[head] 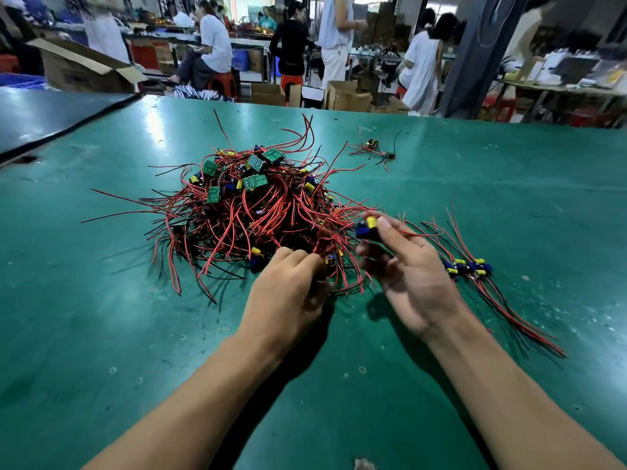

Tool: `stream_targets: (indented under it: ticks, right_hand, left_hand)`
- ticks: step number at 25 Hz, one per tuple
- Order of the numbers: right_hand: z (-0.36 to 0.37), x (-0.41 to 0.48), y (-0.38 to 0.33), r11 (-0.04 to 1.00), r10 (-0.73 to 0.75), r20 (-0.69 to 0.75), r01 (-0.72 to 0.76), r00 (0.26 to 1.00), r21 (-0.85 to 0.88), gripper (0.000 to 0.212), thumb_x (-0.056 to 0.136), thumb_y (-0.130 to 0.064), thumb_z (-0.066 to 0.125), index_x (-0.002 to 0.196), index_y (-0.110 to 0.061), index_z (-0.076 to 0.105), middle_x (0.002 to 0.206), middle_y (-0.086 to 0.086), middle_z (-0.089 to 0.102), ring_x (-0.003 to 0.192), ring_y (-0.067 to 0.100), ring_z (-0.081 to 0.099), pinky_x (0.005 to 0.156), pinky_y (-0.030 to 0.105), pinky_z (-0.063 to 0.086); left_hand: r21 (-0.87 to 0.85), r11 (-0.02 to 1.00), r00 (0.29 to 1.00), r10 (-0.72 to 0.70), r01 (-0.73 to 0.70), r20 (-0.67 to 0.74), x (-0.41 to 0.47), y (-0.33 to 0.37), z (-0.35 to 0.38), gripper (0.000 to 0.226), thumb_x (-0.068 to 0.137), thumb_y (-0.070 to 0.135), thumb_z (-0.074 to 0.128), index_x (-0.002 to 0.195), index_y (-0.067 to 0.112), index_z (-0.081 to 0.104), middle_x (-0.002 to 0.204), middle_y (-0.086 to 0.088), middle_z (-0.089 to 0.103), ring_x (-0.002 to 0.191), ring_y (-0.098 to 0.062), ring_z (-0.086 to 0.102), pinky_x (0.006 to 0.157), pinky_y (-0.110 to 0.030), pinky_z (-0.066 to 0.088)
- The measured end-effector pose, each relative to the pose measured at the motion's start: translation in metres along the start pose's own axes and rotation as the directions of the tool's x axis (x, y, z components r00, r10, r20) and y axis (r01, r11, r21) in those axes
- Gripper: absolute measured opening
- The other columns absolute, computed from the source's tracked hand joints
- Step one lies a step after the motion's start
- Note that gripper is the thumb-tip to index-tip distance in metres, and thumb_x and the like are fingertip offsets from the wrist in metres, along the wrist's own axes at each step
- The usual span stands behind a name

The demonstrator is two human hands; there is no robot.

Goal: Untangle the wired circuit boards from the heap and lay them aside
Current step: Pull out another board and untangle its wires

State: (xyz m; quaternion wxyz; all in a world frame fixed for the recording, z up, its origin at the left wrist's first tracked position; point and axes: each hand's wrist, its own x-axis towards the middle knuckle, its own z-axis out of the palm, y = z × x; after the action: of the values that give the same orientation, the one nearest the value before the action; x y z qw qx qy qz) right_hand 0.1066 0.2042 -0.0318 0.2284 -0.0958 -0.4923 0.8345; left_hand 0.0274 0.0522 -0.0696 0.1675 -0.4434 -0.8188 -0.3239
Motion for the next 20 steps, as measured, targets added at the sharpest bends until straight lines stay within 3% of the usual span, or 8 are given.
stream_targets:
  ticks: [3, 5, 9, 12, 15, 17, 20]
  right_hand:
    - [-0.008, 0.001, -0.017, 0.978, 0.017, 0.052, -0.027, 0.998, 0.205, 0.027, 0.089, -0.028, 0.057, 0.095, -0.012, 0.078, 0.081, 0.001, 0.068, 0.061, 0.011, 0.057, 0.058, 0.022, 0.050]
    - [-0.010, 0.000, -0.022, 0.974, 0.041, 0.103, -0.062, 0.994, 0.216, 0.030, 0.090, -0.029, 0.055, 0.092, -0.012, 0.079, 0.077, -0.001, 0.062, 0.059, 0.011, 0.050, 0.054, 0.022, 0.045]
    - [-0.006, -0.003, -0.016, 0.987, 0.144, 0.102, -0.151, 0.984, 0.064, 0.029, 0.085, -0.035, 0.059, 0.087, -0.015, 0.079, 0.072, 0.000, 0.053, 0.060, 0.013, 0.041, 0.050, 0.020, 0.039]
    - [-0.005, -0.002, -0.010, 0.976, 0.217, 0.112, -0.218, 0.970, 0.001, 0.028, 0.083, -0.038, 0.063, 0.089, -0.016, 0.079, 0.076, -0.002, 0.058, 0.059, 0.011, 0.043, 0.059, 0.023, 0.038]
    - [-0.009, 0.000, -0.008, 0.964, 0.249, 0.109, -0.235, 0.962, -0.125, 0.024, 0.080, -0.035, 0.064, 0.087, -0.019, 0.080, 0.079, -0.003, 0.063, 0.062, 0.009, 0.049, 0.062, 0.023, 0.037]
    - [-0.010, -0.002, -0.007, 0.945, 0.279, 0.127, -0.249, 0.952, -0.211, 0.020, 0.080, -0.031, 0.063, 0.083, -0.021, 0.080, 0.079, -0.004, 0.066, 0.065, 0.008, 0.050, 0.060, 0.022, 0.036]
    - [-0.009, -0.005, -0.006, 0.922, 0.324, 0.150, -0.276, 0.934, -0.271, 0.016, 0.080, -0.029, 0.063, 0.081, -0.024, 0.078, 0.081, -0.004, 0.067, 0.068, 0.008, 0.050, 0.055, 0.018, 0.036]
  left_hand:
    - [-0.004, 0.999, 0.998, -0.050, 0.050, -0.034, 0.002, -0.006, -0.003, 0.011, 0.079, 0.013, 0.077, 0.080, 0.008, 0.066, 0.082, -0.004, 0.067, 0.087, -0.030, 0.056, 0.075, -0.041, 0.046]
    - [0.028, 0.998, 0.994, -0.061, 0.063, -0.087, 0.002, -0.007, -0.004, 0.012, 0.076, 0.013, 0.079, 0.079, 0.011, 0.068, 0.081, 0.000, 0.068, 0.089, -0.032, 0.056, 0.075, -0.041, 0.045]
    - [0.138, 0.990, 0.961, 0.003, 0.037, -0.277, 0.002, 0.004, -0.005, 0.008, 0.079, 0.025, 0.075, 0.079, 0.021, 0.069, 0.092, 0.010, 0.070, 0.099, -0.026, 0.055, 0.081, -0.037, 0.030]
    - [0.098, 0.995, 0.925, 0.037, 0.000, -0.378, 0.002, 0.010, -0.005, 0.008, 0.085, 0.030, 0.072, 0.085, 0.022, 0.073, 0.110, 0.010, 0.071, 0.117, -0.026, 0.055, 0.093, -0.046, 0.034]
    - [-0.145, 0.981, 0.940, 0.072, -0.127, -0.333, 0.002, 0.014, -0.001, 0.021, 0.093, 0.026, 0.062, 0.089, 0.010, 0.074, 0.096, 0.004, 0.072, 0.099, -0.020, 0.062, 0.086, -0.043, 0.048]
    - [-0.305, 0.944, 0.961, 0.042, -0.128, -0.274, 0.000, 0.020, -0.001, 0.025, 0.095, 0.028, 0.057, 0.092, 0.010, 0.073, 0.091, 0.008, 0.069, 0.087, -0.012, 0.063, 0.080, -0.039, 0.050]
    - [-0.269, 0.961, 0.957, -0.012, -0.069, -0.288, 0.000, 0.025, -0.002, 0.027, 0.093, 0.034, 0.057, 0.086, 0.016, 0.075, 0.089, 0.011, 0.073, 0.087, -0.008, 0.067, 0.097, -0.041, 0.044]
